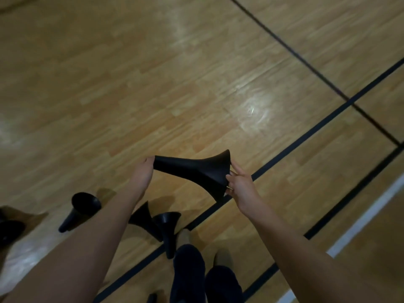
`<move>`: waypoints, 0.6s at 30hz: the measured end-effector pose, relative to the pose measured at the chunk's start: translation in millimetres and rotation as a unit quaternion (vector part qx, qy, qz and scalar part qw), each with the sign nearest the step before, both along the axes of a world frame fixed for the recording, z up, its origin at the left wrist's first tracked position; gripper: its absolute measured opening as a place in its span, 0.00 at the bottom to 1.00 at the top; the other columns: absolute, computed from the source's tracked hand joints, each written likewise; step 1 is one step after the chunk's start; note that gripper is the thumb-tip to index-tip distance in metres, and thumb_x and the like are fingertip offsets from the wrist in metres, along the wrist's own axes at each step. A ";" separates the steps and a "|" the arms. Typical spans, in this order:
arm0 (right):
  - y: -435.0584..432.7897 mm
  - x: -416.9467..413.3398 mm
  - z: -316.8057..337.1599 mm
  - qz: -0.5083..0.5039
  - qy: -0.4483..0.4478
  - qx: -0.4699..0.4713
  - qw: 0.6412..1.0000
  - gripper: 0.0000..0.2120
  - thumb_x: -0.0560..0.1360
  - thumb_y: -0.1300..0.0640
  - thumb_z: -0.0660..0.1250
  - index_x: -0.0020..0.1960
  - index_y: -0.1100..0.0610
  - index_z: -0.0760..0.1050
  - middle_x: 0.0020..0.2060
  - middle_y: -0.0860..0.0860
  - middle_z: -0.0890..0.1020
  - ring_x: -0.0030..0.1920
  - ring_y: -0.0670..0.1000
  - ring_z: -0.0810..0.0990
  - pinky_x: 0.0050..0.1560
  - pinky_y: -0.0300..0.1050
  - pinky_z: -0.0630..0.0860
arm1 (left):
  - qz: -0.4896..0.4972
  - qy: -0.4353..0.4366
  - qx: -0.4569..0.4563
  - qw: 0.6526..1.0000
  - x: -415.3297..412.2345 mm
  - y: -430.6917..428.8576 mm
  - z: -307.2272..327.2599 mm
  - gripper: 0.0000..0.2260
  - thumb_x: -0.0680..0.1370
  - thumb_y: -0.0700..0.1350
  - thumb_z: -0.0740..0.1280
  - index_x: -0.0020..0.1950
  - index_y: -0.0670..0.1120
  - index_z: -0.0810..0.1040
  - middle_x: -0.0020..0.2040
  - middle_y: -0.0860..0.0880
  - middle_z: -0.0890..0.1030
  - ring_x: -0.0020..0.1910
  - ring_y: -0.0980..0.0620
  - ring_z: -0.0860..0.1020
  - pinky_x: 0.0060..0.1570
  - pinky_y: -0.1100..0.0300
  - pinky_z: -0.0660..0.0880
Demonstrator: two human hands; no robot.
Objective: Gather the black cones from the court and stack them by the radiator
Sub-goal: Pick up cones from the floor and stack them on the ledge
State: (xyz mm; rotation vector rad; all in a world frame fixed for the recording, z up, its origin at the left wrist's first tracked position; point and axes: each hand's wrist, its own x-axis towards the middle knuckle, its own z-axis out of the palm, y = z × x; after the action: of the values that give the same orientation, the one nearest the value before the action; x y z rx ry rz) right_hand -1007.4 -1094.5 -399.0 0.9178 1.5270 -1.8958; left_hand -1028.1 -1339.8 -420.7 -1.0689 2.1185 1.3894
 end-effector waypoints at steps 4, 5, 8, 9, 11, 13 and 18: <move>14.6 -3.9 71.9 -0.004 0.034 -0.023 0.999 0.27 0.80 0.71 0.54 0.74 0.49 0.65 0.64 0.55 0.76 0.58 0.55 0.78 0.56 0.49 0.77 | 0.011 0.040 -0.001 0.999 2.0 8.2 72.6 0.21 0.82 0.54 0.53 0.70 0.45 0.70 0.67 0.45 0.72 0.65 0.45 0.70 0.60 0.54 0.65; 18.6 -4.7 84.8 0.003 0.043 -0.025 0.999 0.27 0.80 0.71 0.54 0.74 0.50 0.64 0.64 0.55 0.76 0.59 0.55 0.77 0.57 0.50 0.77 | 0.018 0.048 -0.001 0.999 2.8 9.4 85.5 0.21 0.82 0.54 0.54 0.69 0.45 0.70 0.67 0.46 0.72 0.65 0.45 0.70 0.59 0.53 0.65; 32.7 -4.6 125.0 0.016 0.074 -0.030 0.997 0.27 0.80 0.71 0.55 0.75 0.50 0.63 0.64 0.54 0.75 0.60 0.55 0.77 0.55 0.48 0.78 | 0.021 0.081 -0.010 0.996 4.3 15.5 127.1 0.19 0.82 0.52 0.55 0.69 0.45 0.70 0.65 0.48 0.72 0.64 0.46 0.70 0.56 0.55 0.66; 37.1 -5.2 133.6 0.019 0.083 -0.032 0.996 0.27 0.80 0.70 0.55 0.75 0.50 0.63 0.64 0.54 0.75 0.60 0.55 0.78 0.55 0.48 0.78 | 0.020 0.094 -0.012 0.995 3.5 16.6 137.3 0.18 0.82 0.50 0.56 0.69 0.46 0.71 0.65 0.48 0.72 0.64 0.46 0.71 0.56 0.55 0.66; 47.0 -2.8 154.6 0.016 0.102 -0.036 0.994 0.28 0.80 0.71 0.56 0.75 0.50 0.63 0.65 0.55 0.75 0.59 0.55 0.78 0.55 0.50 0.78 | 0.017 0.134 -0.015 0.991 3.4 21.9 160.0 0.16 0.81 0.47 0.57 0.67 0.46 0.73 0.62 0.48 0.73 0.63 0.47 0.71 0.59 0.53 0.68; 55.9 0.4 172.1 0.015 0.122 -0.038 0.992 0.28 0.79 0.71 0.57 0.75 0.51 0.63 0.65 0.55 0.76 0.59 0.55 0.79 0.57 0.52 0.78 | 0.029 0.169 -0.005 0.985 3.8 27.2 178.6 0.13 0.81 0.44 0.58 0.63 0.46 0.75 0.59 0.48 0.75 0.62 0.47 0.72 0.63 0.50 0.69; 81.5 9.2 216.9 -0.003 0.156 -0.023 0.987 0.26 0.80 0.71 0.55 0.74 0.53 0.65 0.60 0.55 0.79 0.57 0.56 0.80 0.57 0.53 0.77 | 0.073 0.215 0.039 0.973 1.6 45.9 214.1 0.14 0.79 0.38 0.58 0.60 0.43 0.78 0.59 0.45 0.77 0.57 0.49 0.75 0.54 0.56 0.71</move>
State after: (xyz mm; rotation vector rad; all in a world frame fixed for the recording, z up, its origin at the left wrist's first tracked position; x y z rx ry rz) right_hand -998.2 -1013.0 -182.1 0.6263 1.6482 -2.1478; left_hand -1026.5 -1293.8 -206.7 -0.9763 2.2841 1.9026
